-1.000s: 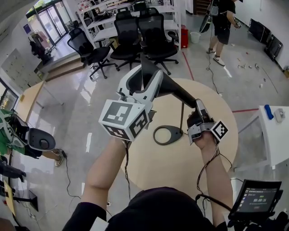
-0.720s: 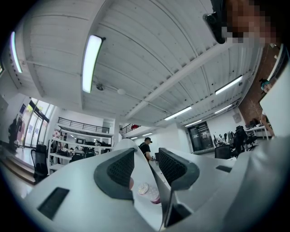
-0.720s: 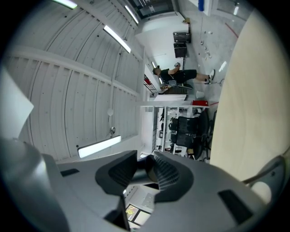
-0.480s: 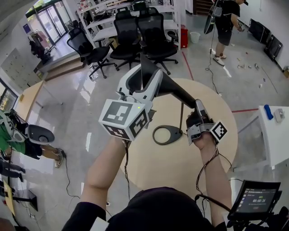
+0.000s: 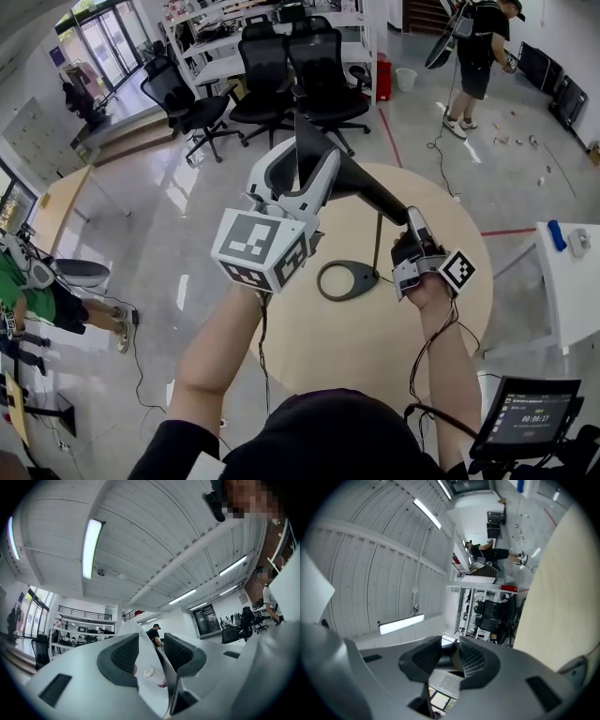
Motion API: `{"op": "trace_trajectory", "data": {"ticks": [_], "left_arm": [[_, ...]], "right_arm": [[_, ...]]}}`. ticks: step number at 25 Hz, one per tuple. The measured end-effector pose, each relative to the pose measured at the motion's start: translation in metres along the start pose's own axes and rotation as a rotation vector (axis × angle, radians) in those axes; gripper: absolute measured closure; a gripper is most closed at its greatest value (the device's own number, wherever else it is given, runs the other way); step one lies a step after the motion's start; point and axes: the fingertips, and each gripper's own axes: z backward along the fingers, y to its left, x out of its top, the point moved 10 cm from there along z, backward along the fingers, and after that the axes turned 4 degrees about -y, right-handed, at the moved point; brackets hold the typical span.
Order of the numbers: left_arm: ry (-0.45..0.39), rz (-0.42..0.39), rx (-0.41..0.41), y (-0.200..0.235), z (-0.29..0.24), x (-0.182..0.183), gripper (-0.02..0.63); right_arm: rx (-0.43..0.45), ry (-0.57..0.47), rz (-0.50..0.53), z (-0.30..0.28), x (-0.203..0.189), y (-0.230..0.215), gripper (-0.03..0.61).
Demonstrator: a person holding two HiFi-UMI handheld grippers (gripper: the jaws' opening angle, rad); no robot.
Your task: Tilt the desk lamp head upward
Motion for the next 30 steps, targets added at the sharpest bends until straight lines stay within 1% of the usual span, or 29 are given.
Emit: {"op": "trace_trajectory", "data": {"ticks": [4,8,11,12,14,18,20,22,24,27,29,30], "left_arm": [[0.001,0.014,0.014,0.000,0.001,-0.010,0.436],[-0.010,0.020,0.021,-0.001,0.015,-0.009,0.436],[-0.021,0.026,0.029,0.002,0.027,-0.006,0.436],[-0.022,0.031,0.033,0.003,0.030,-0.006,0.436],[-0.014,0.053,0.044,0.007,0.039,-0.011,0.436],[0.019,0.126,0.067,0.008,0.057,-0.030,0.436],[0.040,0.158,0.080,0.005,0.068,-0.043,0.436],[0.068,0.205,0.098,-0.002,0.084,-0.062,0.436],[0.117,0.261,0.108,-0.015,0.101,-0.088,0.436],[0.223,0.333,0.114,-0.037,0.124,-0.131,0.436],[0.297,0.377,0.106,-0.057,0.141,-0.157,0.436],[0.332,0.402,0.098,-0.067,0.148,-0.168,0.436]], "right_arm": [[-0.014,0.046,0.073,-0.003,0.012,-0.004,0.468],[-0.043,0.067,0.141,0.006,0.015,-0.001,0.468],[-0.011,0.086,0.163,0.006,0.010,0.011,0.468],[-0.001,0.101,0.201,0.005,0.010,0.015,0.468],[0.004,0.132,0.298,0.006,0.010,0.021,0.468],[0.028,0.151,0.322,0.008,0.002,0.031,0.468],[0.040,0.163,0.370,0.011,-0.001,0.038,0.468],[0.049,0.187,0.426,0.018,-0.006,0.042,0.468],[0.046,0.209,0.483,0.030,-0.011,0.043,0.468],[0.017,0.254,0.628,0.048,-0.019,0.047,0.468],[-0.004,0.289,0.726,0.061,-0.026,0.054,0.468],[-0.011,0.300,0.760,0.067,-0.029,0.057,0.468]]}}
